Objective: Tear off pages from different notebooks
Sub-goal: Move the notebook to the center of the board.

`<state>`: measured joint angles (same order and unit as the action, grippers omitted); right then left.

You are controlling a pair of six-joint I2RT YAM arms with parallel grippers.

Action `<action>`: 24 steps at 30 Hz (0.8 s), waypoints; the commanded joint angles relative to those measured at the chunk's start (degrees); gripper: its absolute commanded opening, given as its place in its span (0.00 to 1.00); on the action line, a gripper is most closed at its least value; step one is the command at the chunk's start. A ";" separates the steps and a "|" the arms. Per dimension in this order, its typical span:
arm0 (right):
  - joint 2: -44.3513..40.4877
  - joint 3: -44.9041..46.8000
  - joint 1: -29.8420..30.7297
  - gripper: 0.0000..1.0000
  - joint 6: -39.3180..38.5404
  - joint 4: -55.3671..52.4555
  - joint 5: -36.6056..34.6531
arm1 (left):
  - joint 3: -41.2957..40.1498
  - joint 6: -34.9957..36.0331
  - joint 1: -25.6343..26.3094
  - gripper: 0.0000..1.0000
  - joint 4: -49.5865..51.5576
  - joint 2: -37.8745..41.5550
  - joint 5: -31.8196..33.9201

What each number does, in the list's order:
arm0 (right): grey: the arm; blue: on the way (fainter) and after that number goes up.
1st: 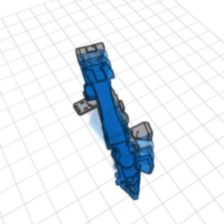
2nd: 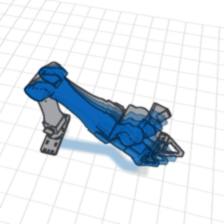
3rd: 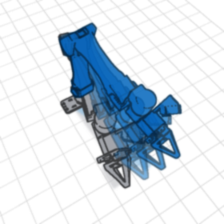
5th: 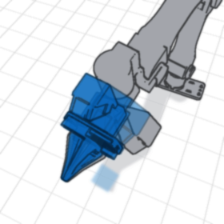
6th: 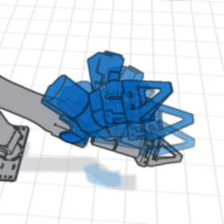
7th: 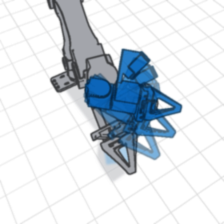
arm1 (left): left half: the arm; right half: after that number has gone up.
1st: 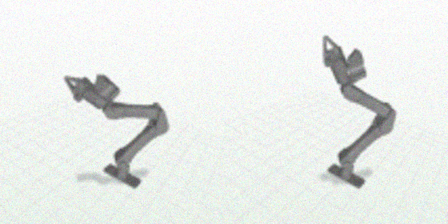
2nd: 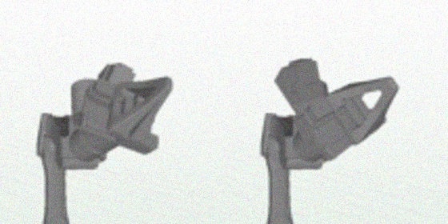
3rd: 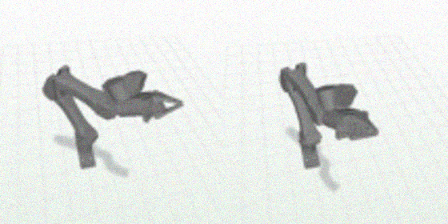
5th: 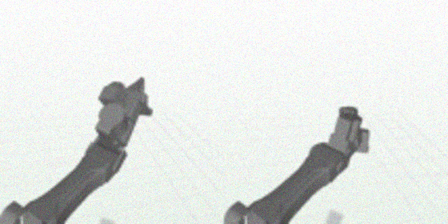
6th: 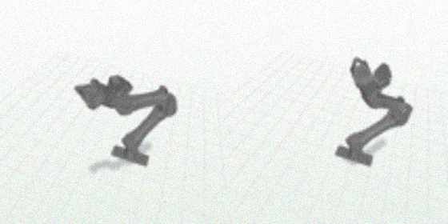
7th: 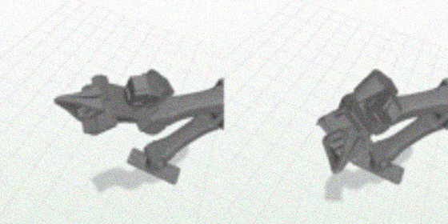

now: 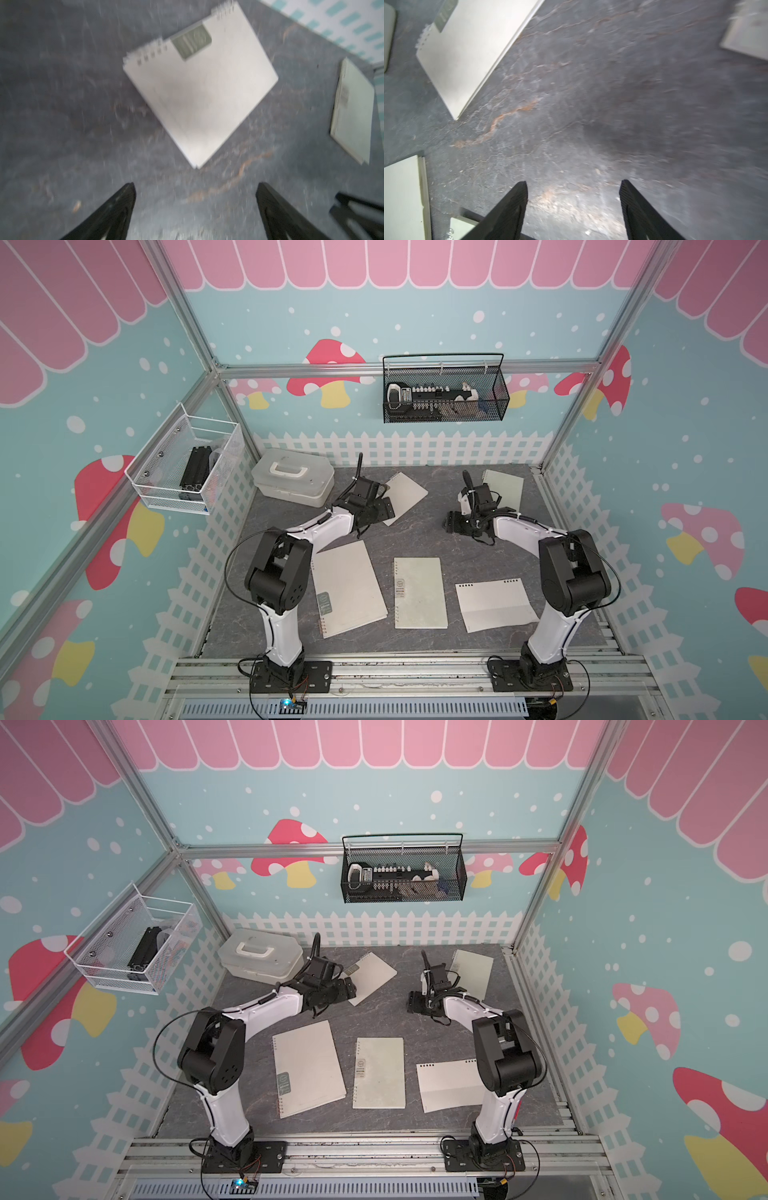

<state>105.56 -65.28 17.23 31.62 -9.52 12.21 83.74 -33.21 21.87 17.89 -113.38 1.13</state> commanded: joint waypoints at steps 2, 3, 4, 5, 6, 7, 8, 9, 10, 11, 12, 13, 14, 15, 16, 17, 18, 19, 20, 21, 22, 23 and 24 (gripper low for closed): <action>4.81 -0.27 2.21 0.73 7.16 12.53 4.28 | 13.87 8.56 -2.29 0.92 4.09 -10.07 4.42; 5.92 -0.99 2.78 0.73 8.10 13.18 3.84 | 18.37 9.80 -2.48 0.92 5.44 -13.39 5.34; 6.99 -1.77 3.26 0.73 8.76 13.91 3.83 | 23.23 10.37 -2.77 0.92 8.26 -16.81 6.24; 7.81 -2.44 3.61 0.74 9.18 14.18 4.04 | 27.32 10.97 -3.11 0.92 10.31 -19.67 5.54; 8.76 -3.19 3.92 0.74 9.99 14.49 3.72 | 31.64 11.36 -3.52 0.92 12.20 -22.76 4.67; 9.71 -3.81 4.25 0.74 10.67 15.26 3.57 | 35.64 11.41 -3.82 0.92 14.36 -25.29 4.33; 10.59 -4.51 4.53 0.74 11.04 15.80 3.78 | 38.40 11.77 -4.08 0.92 15.36 -27.51 3.49; 11.65 -5.50 4.86 0.74 11.62 15.86 3.67 | 41.42 12.00 -4.42 0.92 16.33 -29.88 2.12; 12.61 -6.56 5.17 0.74 12.09 16.11 3.61 | 44.43 12.01 -4.78 0.92 18.14 -32.18 0.54; 13.35 -7.40 5.46 0.74 12.56 16.61 3.61 | 47.27 12.03 -5.02 0.92 19.92 -33.84 -1.01; 14.31 -8.28 5.69 0.74 13.12 17.02 3.61 | 49.57 12.02 -5.21 0.92 21.73 -35.77 -2.25; 15.21 -9.32 5.95 0.74 13.38 17.29 3.54 | 51.08 11.94 -5.26 0.91 23.24 -36.83 -3.05; 16.14 -10.40 6.13 0.73 13.52 17.21 3.29 | 51.06 11.94 -5.34 0.91 23.80 -37.08 -4.27; 17.24 -11.80 6.23 0.73 13.88 16.66 3.09 | 50.20 11.93 -5.34 0.91 23.67 -36.88 -6.13; 18.40 -13.03 6.23 0.73 14.22 16.82 3.24 | 49.26 11.81 -5.34 0.90 23.65 -36.59 -7.89; 19.32 -13.85 6.23 0.73 14.62 17.19 3.37 | 48.44 11.69 -5.33 0.88 23.61 -36.31 -9.41; 20.23 -14.70 6.24 0.72 15.18 17.71 3.31 | 47.39 11.44 -5.34 0.86 23.55 -35.77 -11.31; 21.19 -15.45 6.32 0.71 15.55 18.20 3.67 | 45.87 11.21 -5.27 0.84 23.61 -35.03 -12.88; 22.09 -16.16 6.28 0.71 15.79 18.26 4.08 | 44.49 10.82 -5.25 0.83 23.51 -34.39 -13.95; 22.79 -16.98 6.31 0.71 16.08 18.20 4.73 | 42.74 10.23 -5.26 0.81 23.55 -33.46 -15.31; 23.38 -17.30 6.32 0.70 16.29 18.34 5.01 | 40.31 9.93 -5.09 0.77 22.95 -32.12 -17.11; 23.52 -17.26 6.36 0.68 16.44 18.57 5.25 | 37.86 9.63 -4.97 0.76 21.97 -30.80 -18.43; 23.51 -17.08 6.41 0.66 16.35 18.67 5.61 | 34.61 9.24 -4.58 0.74 20.57 -28.98 -19.34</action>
<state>127.04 -82.35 23.31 45.82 10.26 16.82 124.22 -23.00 16.34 34.96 -144.59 -11.16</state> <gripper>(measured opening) 0.665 0.750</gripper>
